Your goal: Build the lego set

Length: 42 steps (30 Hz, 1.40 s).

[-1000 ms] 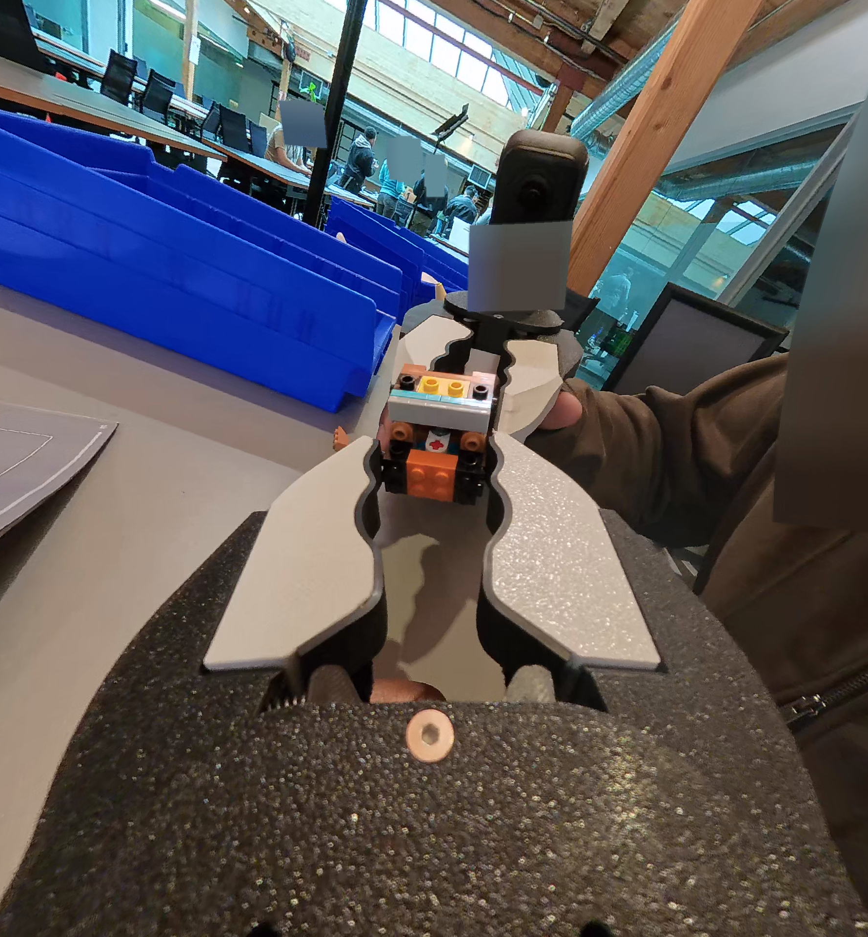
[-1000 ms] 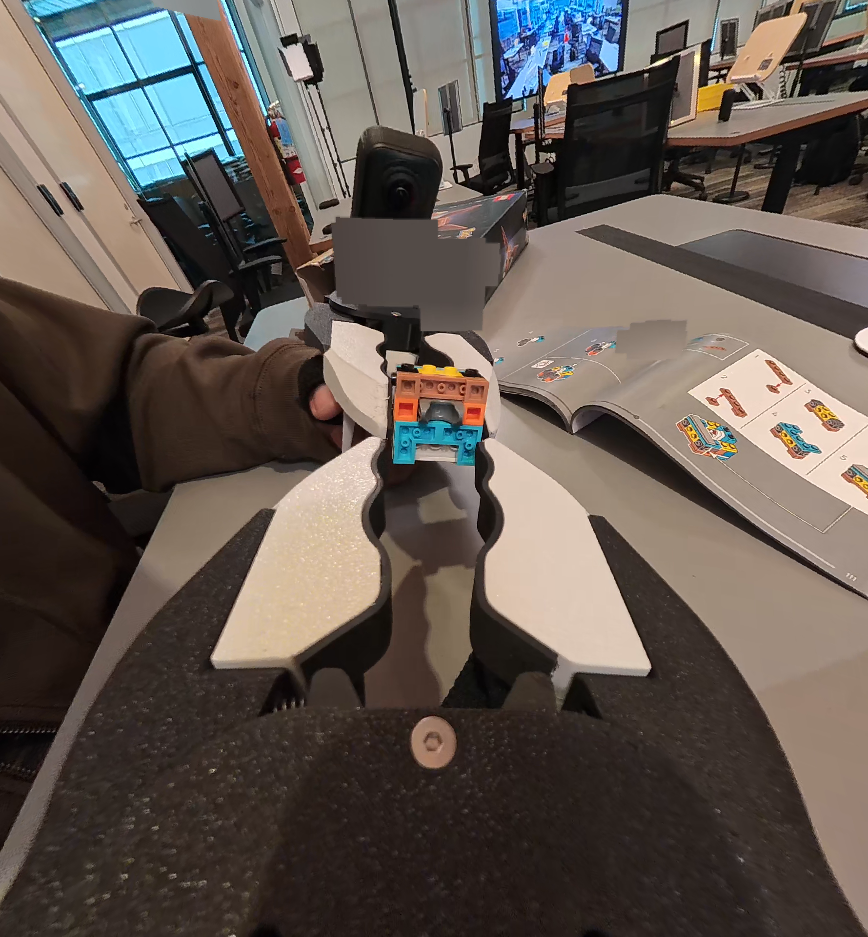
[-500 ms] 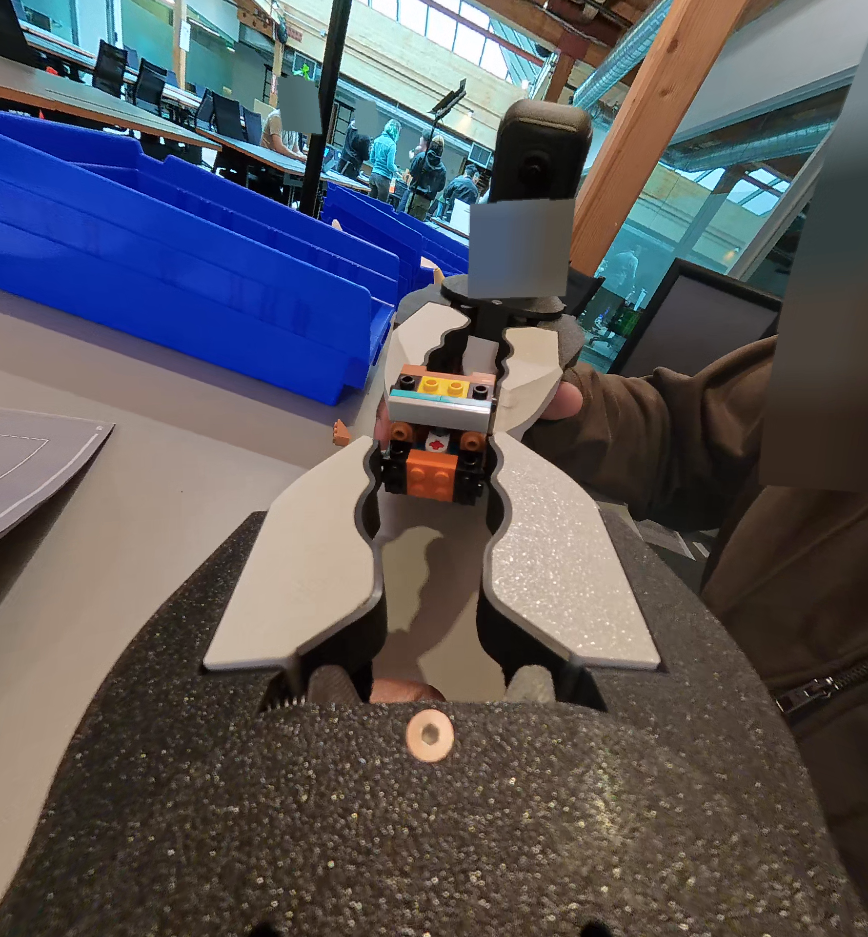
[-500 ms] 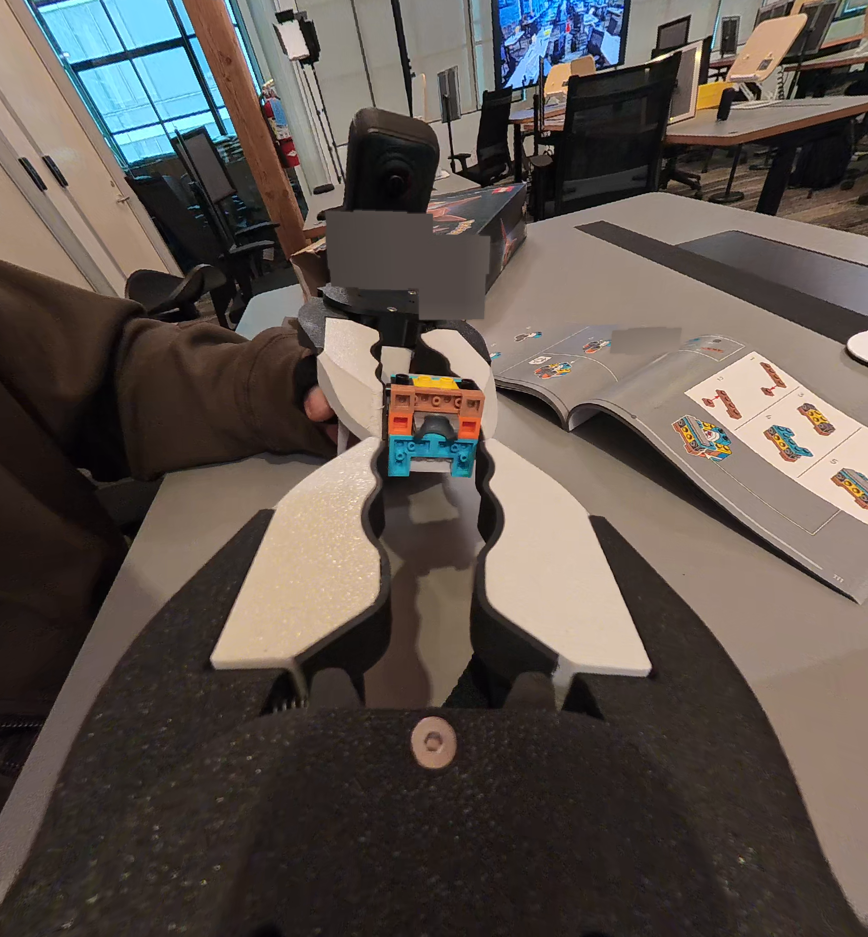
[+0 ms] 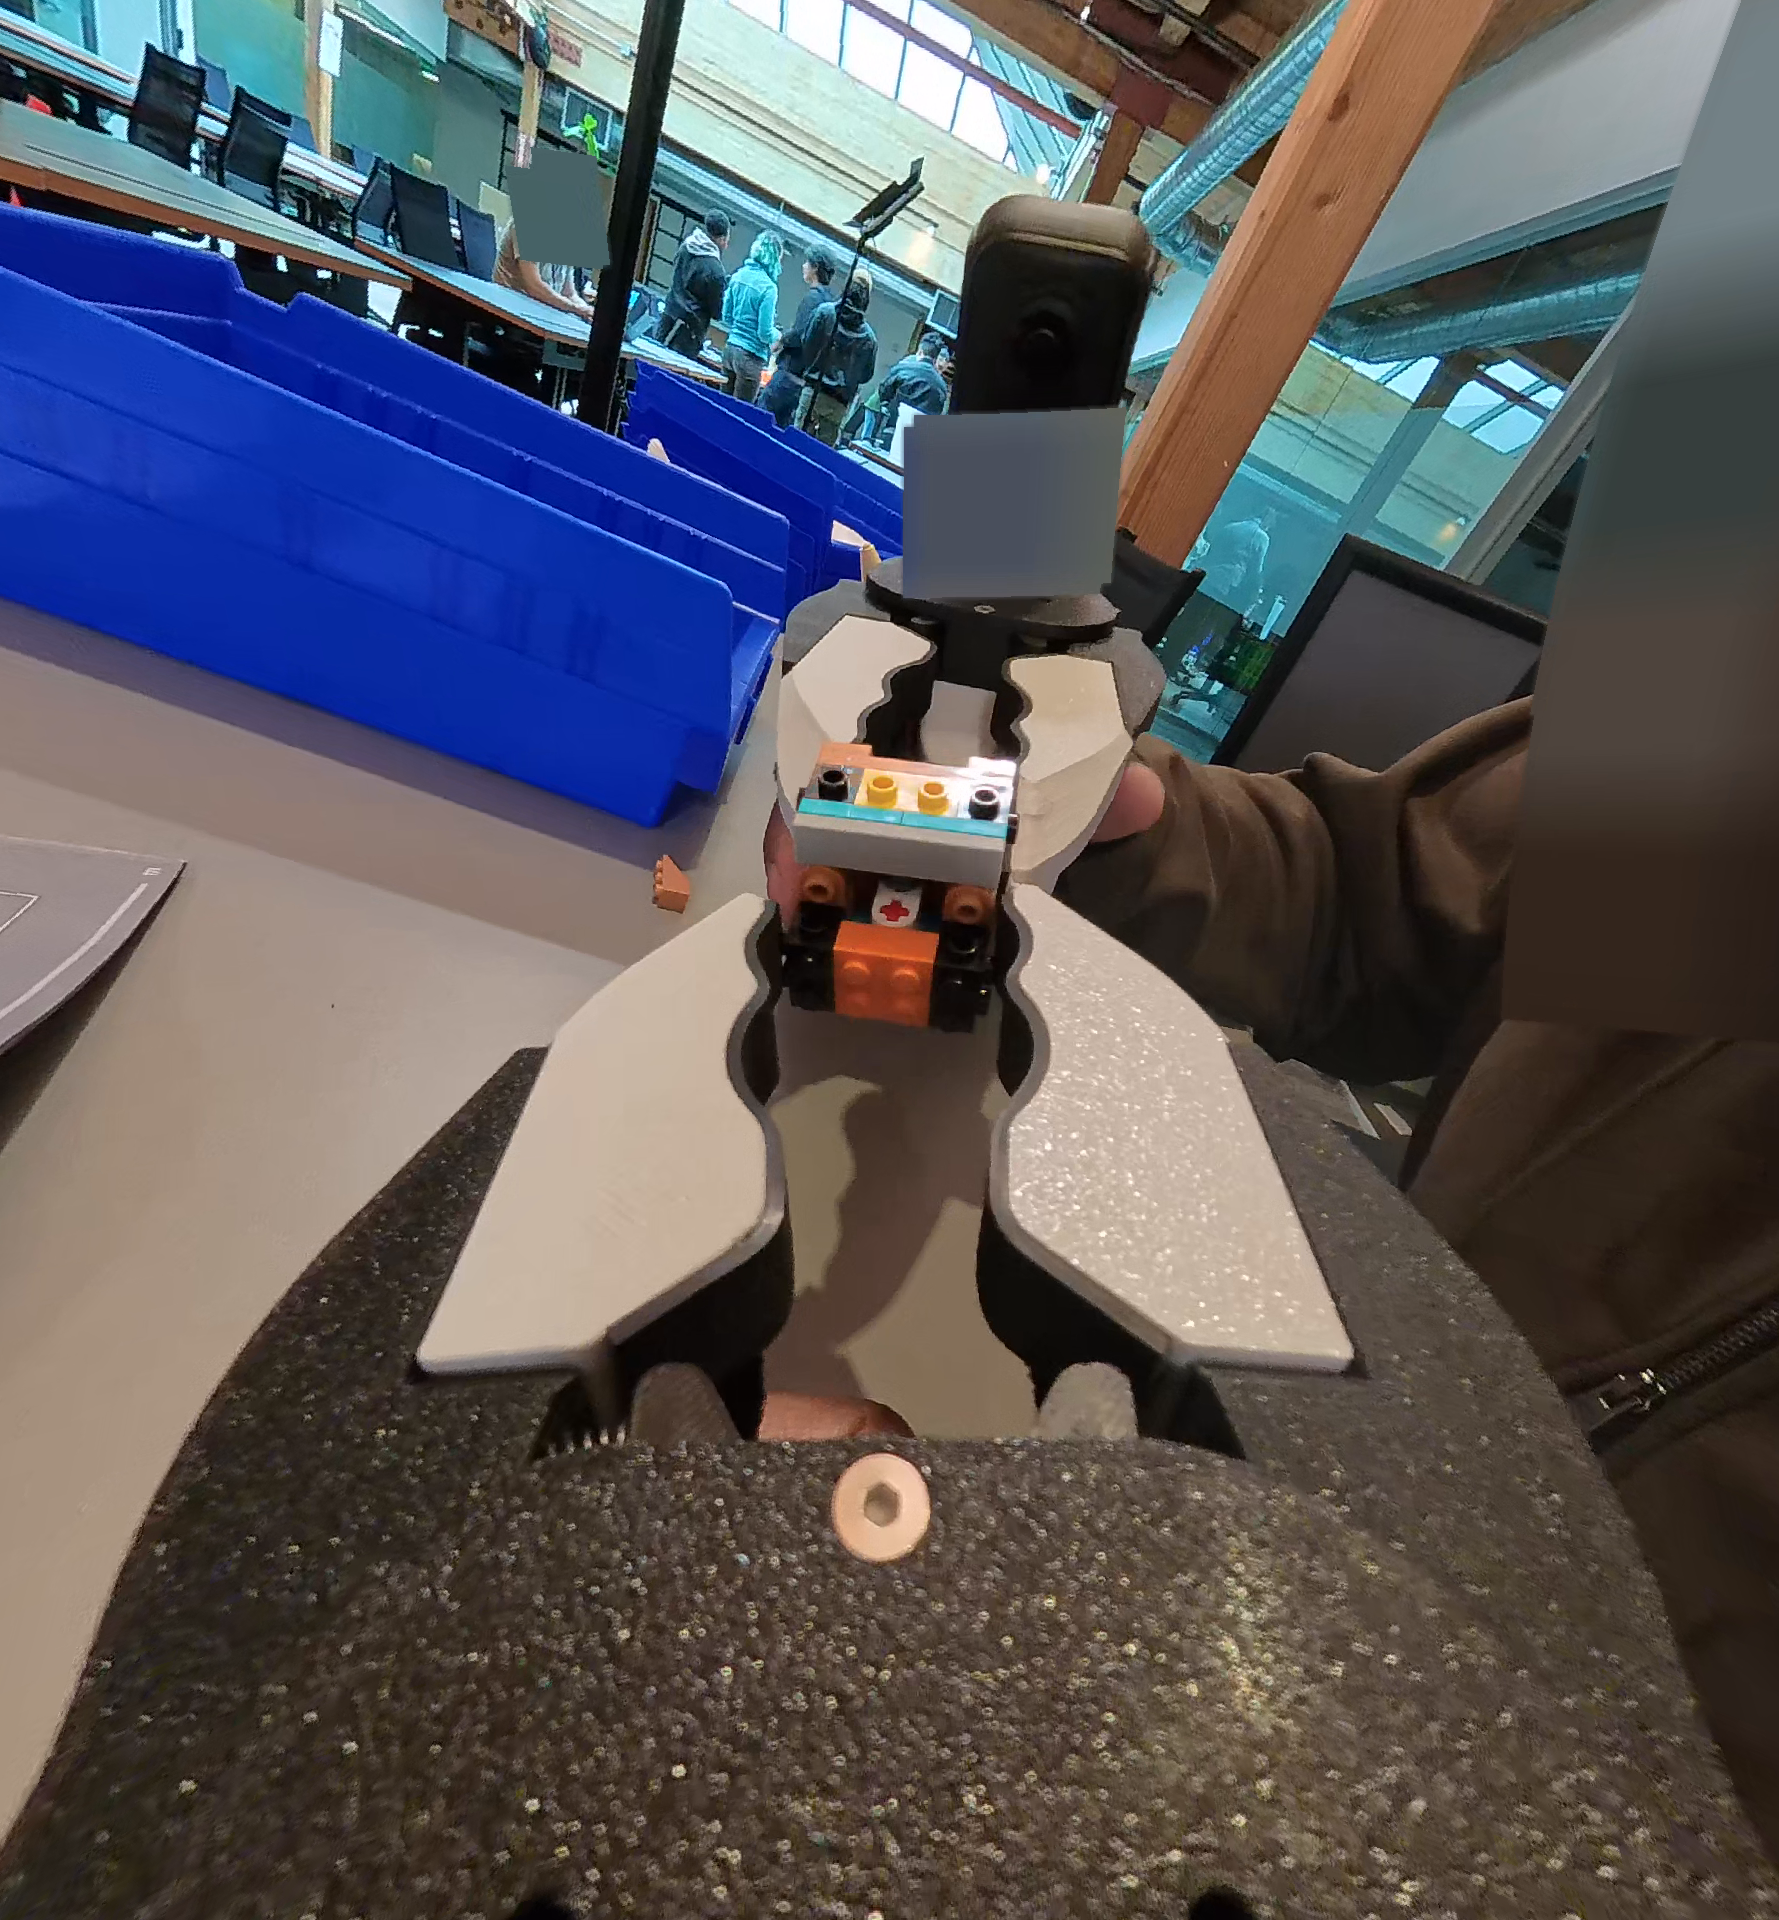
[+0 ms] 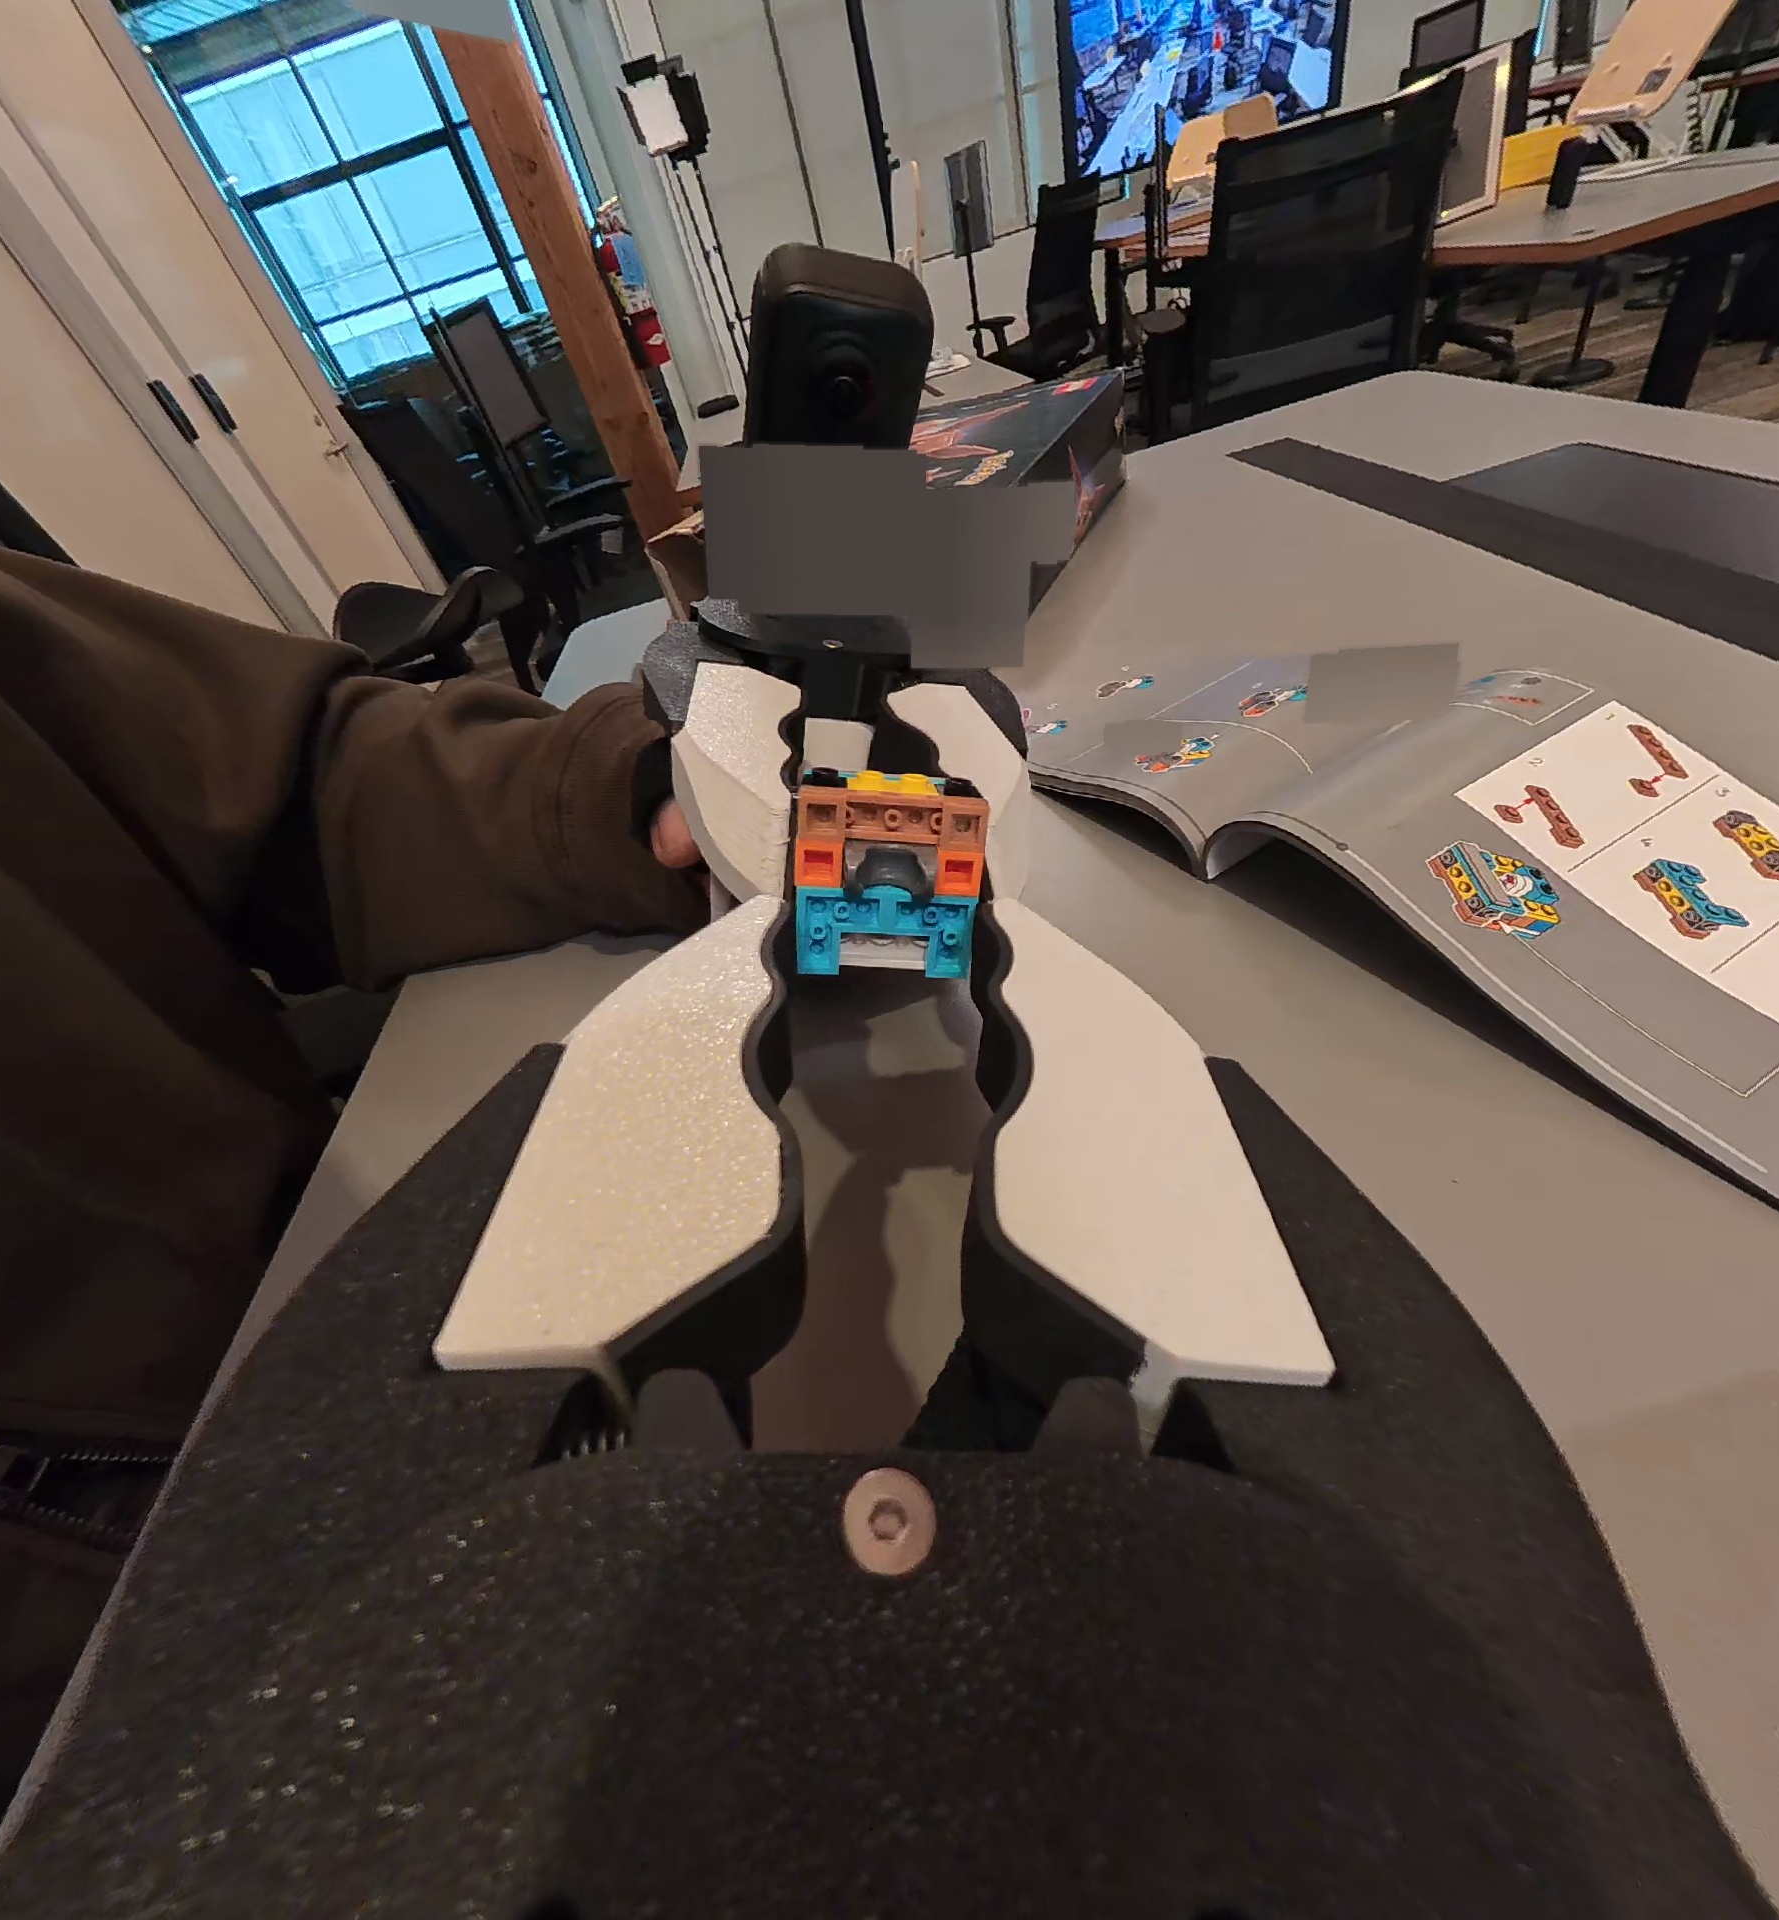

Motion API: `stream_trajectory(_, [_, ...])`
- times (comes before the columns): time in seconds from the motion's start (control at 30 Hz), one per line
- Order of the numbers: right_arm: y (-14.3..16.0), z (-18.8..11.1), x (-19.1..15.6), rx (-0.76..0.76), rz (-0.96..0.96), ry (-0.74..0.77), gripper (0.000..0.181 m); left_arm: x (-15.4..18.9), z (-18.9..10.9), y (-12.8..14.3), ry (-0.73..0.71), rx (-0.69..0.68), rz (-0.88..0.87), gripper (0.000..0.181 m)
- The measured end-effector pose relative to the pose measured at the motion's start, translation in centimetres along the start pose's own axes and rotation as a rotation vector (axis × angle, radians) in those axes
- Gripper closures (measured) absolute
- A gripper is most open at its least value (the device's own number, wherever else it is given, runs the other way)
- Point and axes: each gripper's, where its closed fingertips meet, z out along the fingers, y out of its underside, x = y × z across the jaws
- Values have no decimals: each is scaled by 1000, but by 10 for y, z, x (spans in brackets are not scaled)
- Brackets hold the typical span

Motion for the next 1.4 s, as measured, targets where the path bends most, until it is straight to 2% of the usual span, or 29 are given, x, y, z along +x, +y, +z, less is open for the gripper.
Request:
stream_trajectory(1.2, [-8, -2, -9, 76, 33, -86, 151, 7, -7, -18, 133, 144, -201, 142])
stream_trajectory(1.23, [-8, -3, -11, 76, 28, -93, 152, 5, -8, -19, 117, 149, -205, 142])
stream_trajectory(1.27, [-8, -4, -13, 83, 21, -110, 172, 4, -9, -20, 118, 156, -209, 142])
stream_trajectory(1.4, [-3, -5, -10, 52, 3, -87, 172, 4, -10, -21, 122, 160, -217, 142])
